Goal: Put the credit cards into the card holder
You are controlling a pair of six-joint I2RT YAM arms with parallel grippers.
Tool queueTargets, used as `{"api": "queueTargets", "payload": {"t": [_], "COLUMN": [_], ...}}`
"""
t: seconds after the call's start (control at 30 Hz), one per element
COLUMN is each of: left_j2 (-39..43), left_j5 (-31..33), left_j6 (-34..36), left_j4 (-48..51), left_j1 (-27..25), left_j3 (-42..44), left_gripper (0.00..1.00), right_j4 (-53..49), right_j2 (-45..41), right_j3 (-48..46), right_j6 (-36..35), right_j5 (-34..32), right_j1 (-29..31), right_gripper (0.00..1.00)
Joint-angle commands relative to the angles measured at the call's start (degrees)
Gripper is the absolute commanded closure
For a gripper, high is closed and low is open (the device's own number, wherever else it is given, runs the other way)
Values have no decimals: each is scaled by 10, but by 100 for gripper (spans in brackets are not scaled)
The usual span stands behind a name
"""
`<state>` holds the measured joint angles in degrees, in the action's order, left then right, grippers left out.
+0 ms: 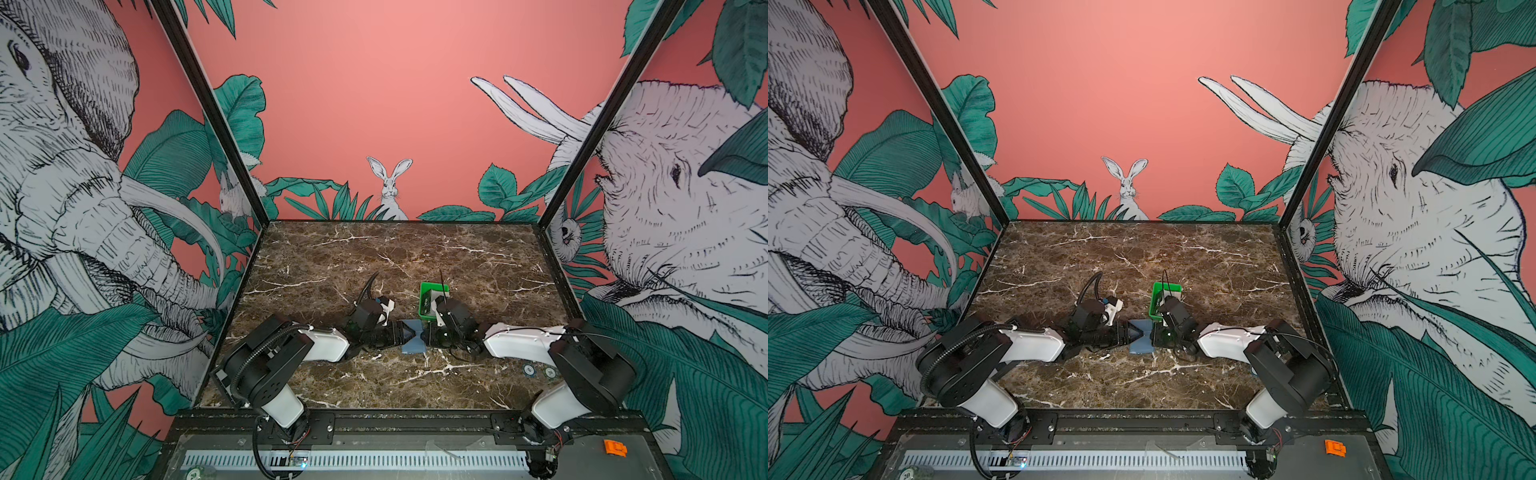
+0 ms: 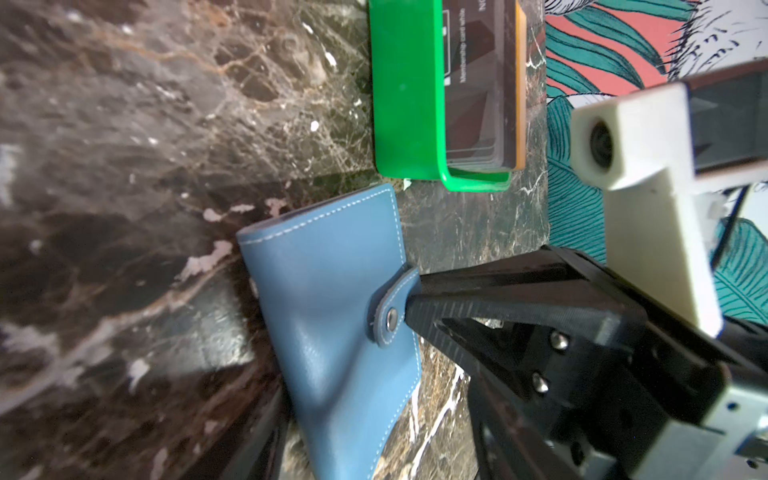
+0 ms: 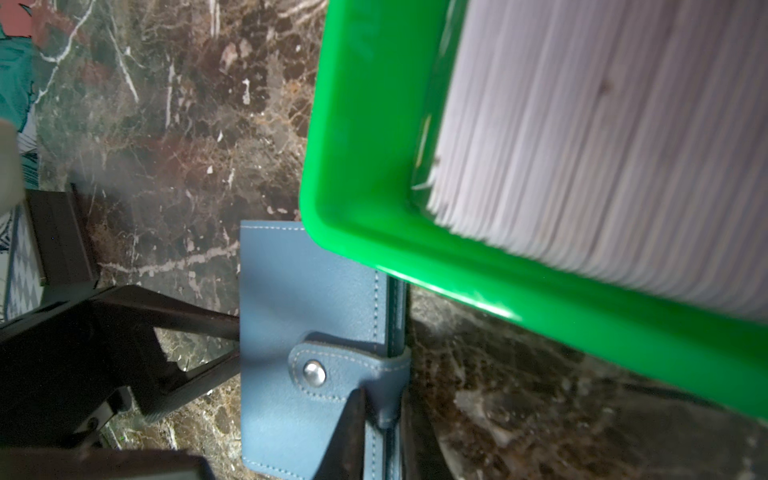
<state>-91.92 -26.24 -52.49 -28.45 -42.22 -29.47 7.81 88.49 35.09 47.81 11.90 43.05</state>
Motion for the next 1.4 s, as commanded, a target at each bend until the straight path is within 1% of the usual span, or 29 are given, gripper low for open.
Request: {"api": "queueTargets", "payload": {"t": [0.0, 0.13, 0.47, 0.57, 0.77, 0.87, 0.97, 1.0, 1.07, 1.23, 1.37], "left_j2": [3, 4, -47, -55, -60, -72, -77, -76, -72, -59, -45], "left_j5": [-12, -22, -66, -71, -75, -78, -87, -95, -94, -98, -100], "left_j6": [-6, -8, -56, -62, -57, -70, -85, -85, -82, -84, -78], "left_j4": [-29, -43, -172, -189, -183, -214, -252, -255, -249, -254, -231], "left_j1": [8, 10, 9, 9, -3, -9, -9, -8, -9, -9, -9], "left_j3": [15, 25, 44, 46, 48, 52, 61, 64, 64, 67, 62], "left_gripper": [32, 32, 33, 36, 39, 41, 46, 48, 50, 52, 56], "right_j4": [-7, 1, 23, 32, 36, 37, 37, 36, 32, 17, 11], "right_j2": [-7, -31, -65, -66, -61, -57, -59, -59, -61, -64, -68], "right_j3": [-28, -52, -93, -101, -105, -105, -108, -108, -109, -112, -113], "right_j6": [-1, 8, 19, 23, 25, 26, 29, 28, 28, 25, 23], "right_j5": [13, 20, 46, 52, 52, 51, 48, 47, 45, 30, 25], "right_j1": [-3, -2, 8, 9, 13, 13, 14, 14, 15, 15, 15], "right_gripper": [89, 94, 97, 97, 98, 98, 98, 98, 98, 99, 99]}}
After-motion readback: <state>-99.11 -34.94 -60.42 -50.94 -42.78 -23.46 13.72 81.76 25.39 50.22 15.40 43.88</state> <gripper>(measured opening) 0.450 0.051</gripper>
